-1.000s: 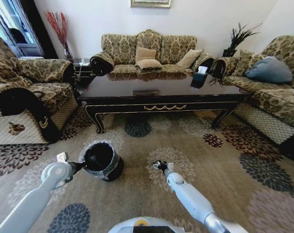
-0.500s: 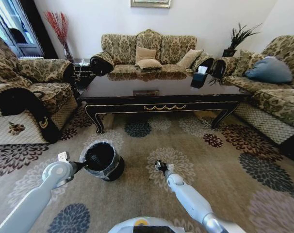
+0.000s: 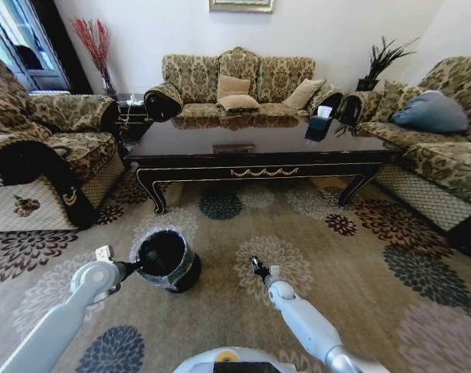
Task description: Move to the front of the table and pick up the trash from the floor, then place it into the trash bin.
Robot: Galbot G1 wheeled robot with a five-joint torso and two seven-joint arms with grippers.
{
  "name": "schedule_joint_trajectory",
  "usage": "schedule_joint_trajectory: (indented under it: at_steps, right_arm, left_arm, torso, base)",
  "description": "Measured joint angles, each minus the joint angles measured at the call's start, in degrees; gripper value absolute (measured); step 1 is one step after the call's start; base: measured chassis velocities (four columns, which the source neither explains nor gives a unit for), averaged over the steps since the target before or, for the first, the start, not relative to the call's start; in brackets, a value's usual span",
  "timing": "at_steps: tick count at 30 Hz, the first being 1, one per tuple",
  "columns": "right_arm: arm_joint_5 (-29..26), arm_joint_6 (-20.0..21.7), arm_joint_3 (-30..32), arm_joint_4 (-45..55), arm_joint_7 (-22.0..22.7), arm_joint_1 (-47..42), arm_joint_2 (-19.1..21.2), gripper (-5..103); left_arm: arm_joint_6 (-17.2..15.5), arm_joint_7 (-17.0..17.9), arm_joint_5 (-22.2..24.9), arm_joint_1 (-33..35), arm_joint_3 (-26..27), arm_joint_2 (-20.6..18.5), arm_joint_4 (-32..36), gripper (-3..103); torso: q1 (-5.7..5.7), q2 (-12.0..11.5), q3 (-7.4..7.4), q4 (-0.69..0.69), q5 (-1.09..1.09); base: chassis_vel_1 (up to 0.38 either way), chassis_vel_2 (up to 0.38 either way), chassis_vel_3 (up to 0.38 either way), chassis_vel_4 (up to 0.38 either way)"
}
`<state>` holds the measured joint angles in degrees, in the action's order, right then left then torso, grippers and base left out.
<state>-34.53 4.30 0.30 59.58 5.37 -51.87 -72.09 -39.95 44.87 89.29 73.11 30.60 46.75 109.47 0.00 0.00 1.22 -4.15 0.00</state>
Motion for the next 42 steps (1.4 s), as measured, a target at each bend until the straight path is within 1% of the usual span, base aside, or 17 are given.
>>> schedule_joint_trajectory:
  at_steps: [6, 9, 11, 14, 16, 19, 20, 22, 23, 25, 27, 29, 31, 33, 38, 41, 42]
  right_arm:
    - [-1.35, 0.4, -0.04, 4.07, 0.64, -0.72, 1.99, 28]
    - [-1.51, 0.55, -0.21, 9.76, 0.86, -1.96, 5.53, 28]
    - [-1.56, 0.62, -0.14, 11.53, 0.95, -2.43, 6.55, 28]
    - [-1.91, 1.01, 0.95, 19.9, 1.5, -5.03, 11.55, 28]
    - [-1.91, 1.05, 1.17, 20.92, 1.55, -5.43, 12.1, 28]
    - [-1.78, 1.27, 4.24, 30.77, 1.84, -10.07, 16.42, 28]
    - [-1.78, 1.27, 4.24, 30.77, 1.84, -10.07, 16.42, 28]
    - [-1.77, 1.33, 6.22, 35.35, 1.92, -12.65, 17.89, 28]
    - [-1.72, 1.34, 8.3, 39.5, 1.94, -15.33, 19.19, 28]
    - [-1.54, 1.34, 11.6, 44.68, 1.94, -19.6, 20.73, 28]
    - [-1.42, 1.34, 12.64, 46.13, 1.93, -20.84, 21.18, 28]
    - [-0.52, 1.08, 16.95, 51.85, 1.5, -26.21, 22.66, 28]
    - [-0.13, 0.92, 18.12, 53.45, 1.32, -27.63, 22.98, 28]
    - [1.48, 0.34, 20.92, 57.69, 0.75, -31.3, 23.52, 28]
    - [3.01, -0.06, 23.39, 62.19, 0.65, -34.68, 23.36, 28]
    - [4.31, -0.48, 24.78, 65.73, 0.27, -37.97, 23.11, 28]
    - [4.31, -0.48, 24.78, 65.73, 0.27, -37.97, 23.11, 28]
  left_arm:
    - [0.22, 0.06, -0.63, 0.06, -0.43, 0.83, 0.37, 0]
    - [0.65, 0.78, -1.1, -0.68, -2.04, 1.42, 1.19, 0]
    - [0.74, 1.11, -1.12, -1.09, -2.69, 1.54, 1.54, 0]
    - [0.95, 3.61, -0.35, -4.16, -6.38, 2.3, 3.62, 0]
    - [0.95, 3.92, -0.09, -4.58, -6.78, 2.36, 3.88, 0]
    - [0.66, 6.62, 1.56, -8.15, -10.47, 2.41, 5.48, 0]
    - [0.66, 6.62, 1.56, -8.15, -10.47, 2.41, 5.48, 0]
    - [0.29, 7.59, 1.99, -9.67, -12.45, 2.22, 5.6, 0]
    - [0.02, 8.38, 2.1, -11.02, -14.56, 2.1, 5.47, 0]
    - [-0.19, 9.13, 2.18, -13.18, -18.0, 2.32, 4.68, 0]
    - [-0.28, 9.45, 2.24, -13.85, -19.04, 2.49, 4.42, 0]
    - [-0.94, 10.51, 2.82, -16.66, -23.4, 3.88, 3.45, 0]
    - [-0.99, 10.66, 2.7, -17.39, -24.58, 4.36, 3.22, 0]
    - [-1.08, 11.2, 1.94, -19.53, -28.13, 6.06, 2.59, 0]
    - [-1.15, 11.72, 0.81, -22.09, -32.3, 7.77, 1.79, 0]
    - [-1.41, 11.99, -0.25, -25.51, -37.14, 11.07, -0.53, 0]
    - [-1.41, 11.99, -0.25, -25.51, -37.14, 11.07, -0.53, 0]
  torso:
    - [0.0, 0.0, 0.0, 0.01, 0.0]
    - [0.0, -0.01, 0.0, 0.02, 0.0]
    - [0.0, 0.0, 0.0, 0.02, 0.0]
    - [0.0, 0.0, 0.0, 0.0, 0.0]
    - [0.0, 0.0, 0.0, 0.0, 0.0]
    - [0.0, 0.0, 0.0, -0.01, 0.02]
    - [0.0, 0.0, 0.0, -0.01, 0.02]
    - [0.0, 0.0, 0.0, 0.0, 0.02]
    - [0.0, 0.0, 0.0, 0.02, 0.02]
    - [0.0, 0.0, 0.0, 0.01, 0.01]
    - [0.0, 0.0, 0.0, 0.0, 0.02]
    - [0.0, 0.0, 0.0, -0.01, 0.01]
    - [0.0, 0.0, 0.0, -0.01, 0.0]
    - [0.0, 0.0, 0.0, -0.01, 0.0]
    - [0.0, 0.0, 0.0, 0.02, 0.03]
    - [0.0, 0.0, 0.0, 0.01, 0.0]
    - [0.0, 0.0, 0.0, 0.01, 0.0]
  base:
    - [0.0, 0.0, 0.0, 0.0]
    - [0.0, 0.0, 0.0, 0.0]
    - [0.0, 0.0, 0.0, 0.0]
    - [0.0, 0.0, 0.0, 0.0]
    - [0.0, 0.0, 0.0, 0.0]
    - [0.0, 0.0, 0.0, 0.0]
    - [0.0, 0.0, 0.0, 0.0]
    - [0.0, 0.0, 0.0, 0.0]
    - [0.0, 0.0, 0.0, 0.0]
    - [0.0, 0.0, 0.0, 0.0]
    - [0.0, 0.0, 0.0, 0.0]
    - [0.0, 0.0, 0.0, 0.0]
    - [0.0, 0.0, 0.0, 0.0]
    - [0.0, 0.0, 0.0, 0.0]
    - [0.0, 0.0, 0.0, 0.0]
    - [0.0, 0.0, 0.0, 0.0]
    - [0.0, 0.0, 0.0, 0.0]
